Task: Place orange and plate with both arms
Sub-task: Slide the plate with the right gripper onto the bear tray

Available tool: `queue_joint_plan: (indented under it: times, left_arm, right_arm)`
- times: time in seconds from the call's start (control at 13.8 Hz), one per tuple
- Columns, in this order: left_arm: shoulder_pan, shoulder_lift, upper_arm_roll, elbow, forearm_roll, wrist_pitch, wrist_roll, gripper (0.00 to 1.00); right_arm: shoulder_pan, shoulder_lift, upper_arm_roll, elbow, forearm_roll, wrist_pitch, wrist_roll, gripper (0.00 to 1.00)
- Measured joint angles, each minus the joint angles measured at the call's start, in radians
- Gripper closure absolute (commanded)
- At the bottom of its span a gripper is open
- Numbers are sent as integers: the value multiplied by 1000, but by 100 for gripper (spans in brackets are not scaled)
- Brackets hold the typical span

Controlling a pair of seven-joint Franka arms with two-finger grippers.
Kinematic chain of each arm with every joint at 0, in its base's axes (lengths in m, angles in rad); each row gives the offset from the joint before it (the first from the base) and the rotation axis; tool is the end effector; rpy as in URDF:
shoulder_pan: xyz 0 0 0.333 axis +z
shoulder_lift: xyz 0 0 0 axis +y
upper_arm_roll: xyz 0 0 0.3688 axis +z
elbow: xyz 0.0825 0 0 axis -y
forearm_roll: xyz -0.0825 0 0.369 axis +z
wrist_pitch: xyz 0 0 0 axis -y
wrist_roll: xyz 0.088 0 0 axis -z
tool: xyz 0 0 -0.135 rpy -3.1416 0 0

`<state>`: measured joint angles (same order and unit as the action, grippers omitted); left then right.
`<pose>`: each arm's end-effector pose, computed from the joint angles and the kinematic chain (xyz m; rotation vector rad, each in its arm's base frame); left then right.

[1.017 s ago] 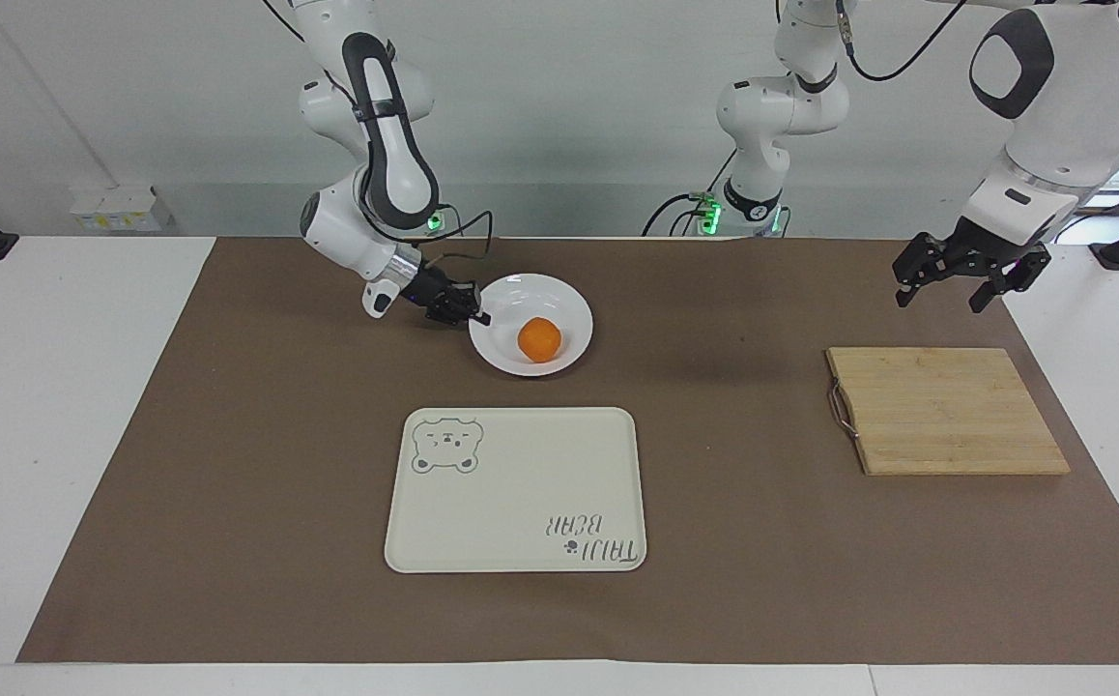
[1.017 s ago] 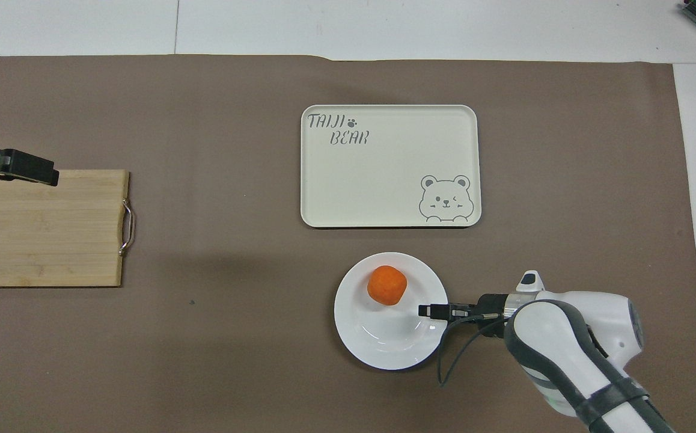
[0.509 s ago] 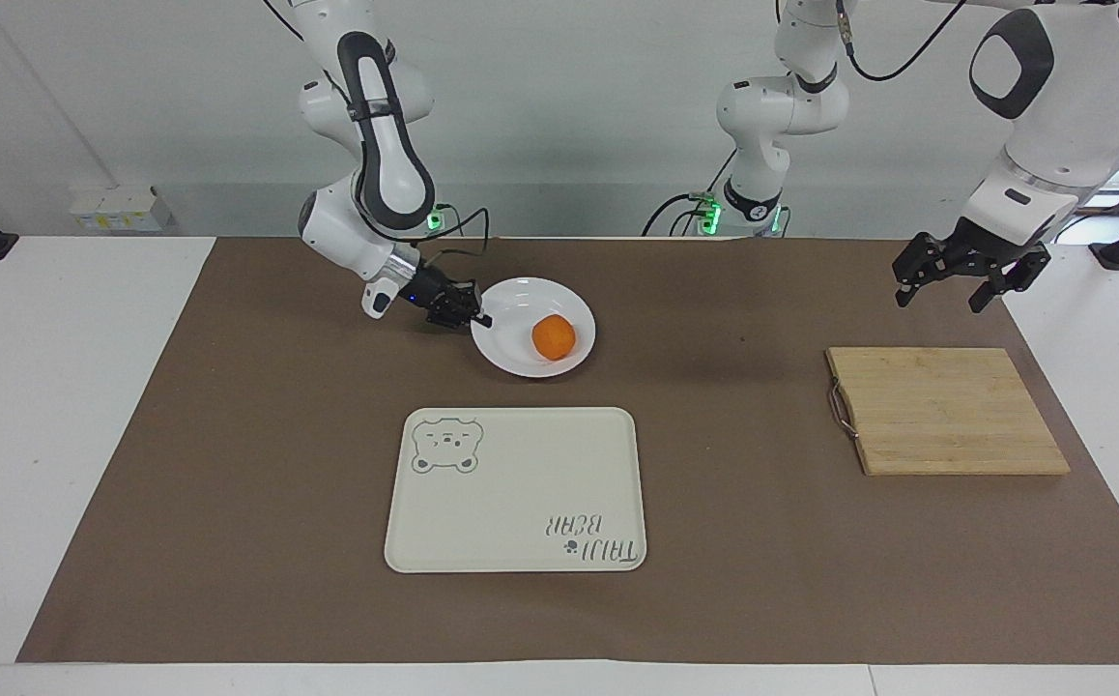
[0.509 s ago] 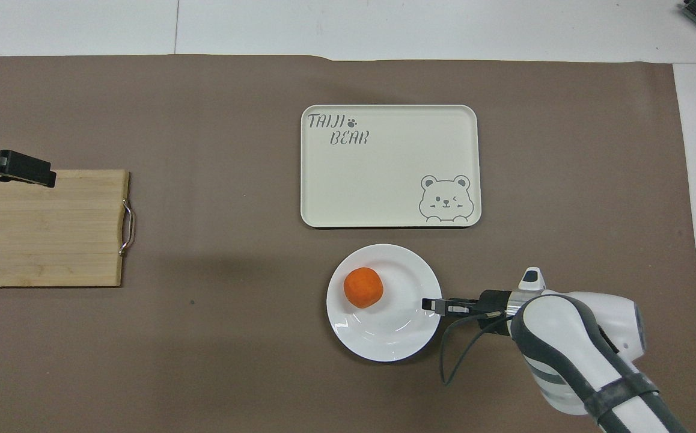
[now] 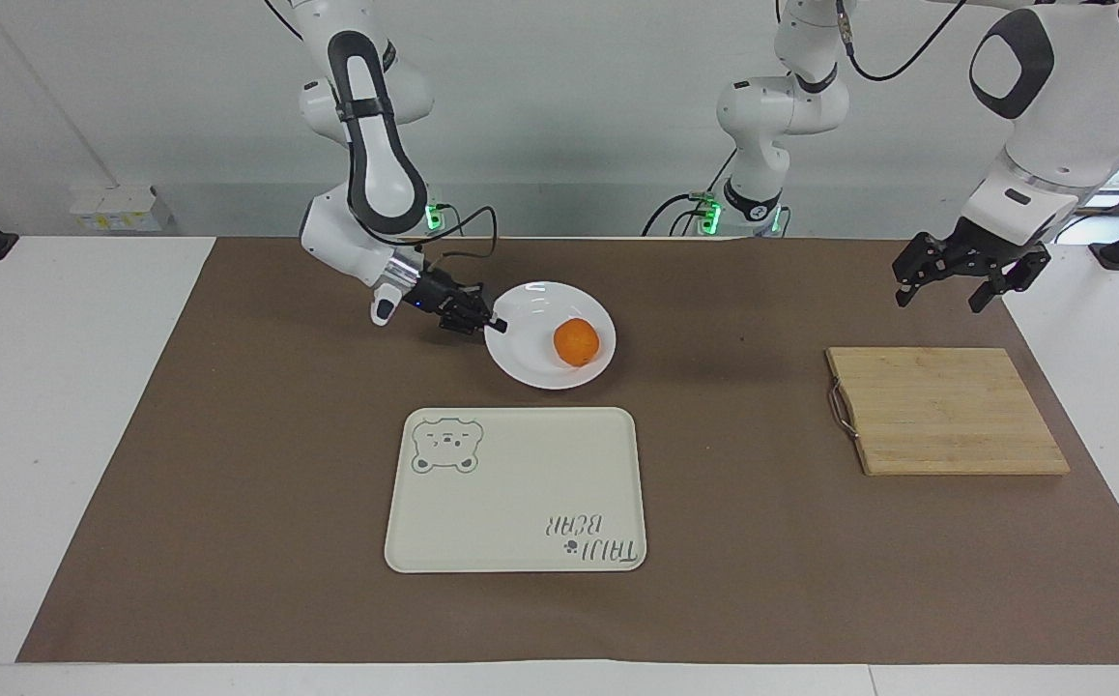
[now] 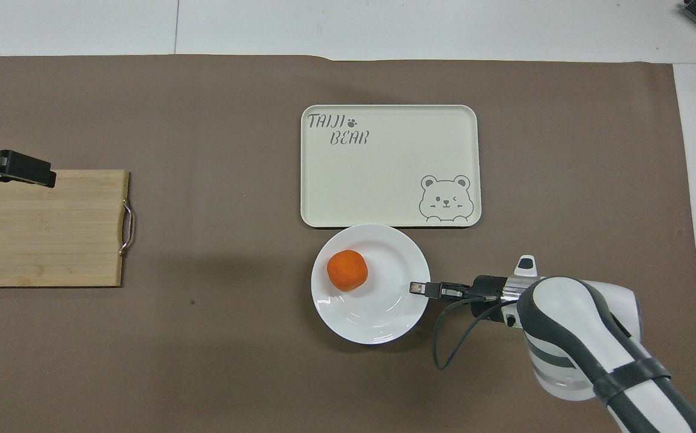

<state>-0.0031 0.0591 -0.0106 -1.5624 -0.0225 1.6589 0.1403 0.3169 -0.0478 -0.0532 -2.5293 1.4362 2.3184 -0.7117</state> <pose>0.5697 -0.0105 0.6284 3.1113 -0.2376 0.0605 0.4223 0.1542 0.3378 -2.2022 0.1907 -0.0952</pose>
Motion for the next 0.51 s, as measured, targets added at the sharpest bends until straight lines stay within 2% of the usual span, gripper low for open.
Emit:
queue_joint_plan:
  times: [0.29,0.51]
  left_arm:
    - [0,0,0,0,0,0,0,0]
    - [0,0,0,0,0,0,0,0]
  right_arm:
    - [-1,54,-1,93,24,-1,0,100]
    - [-9,125,-7,208,27,-1,44,100]
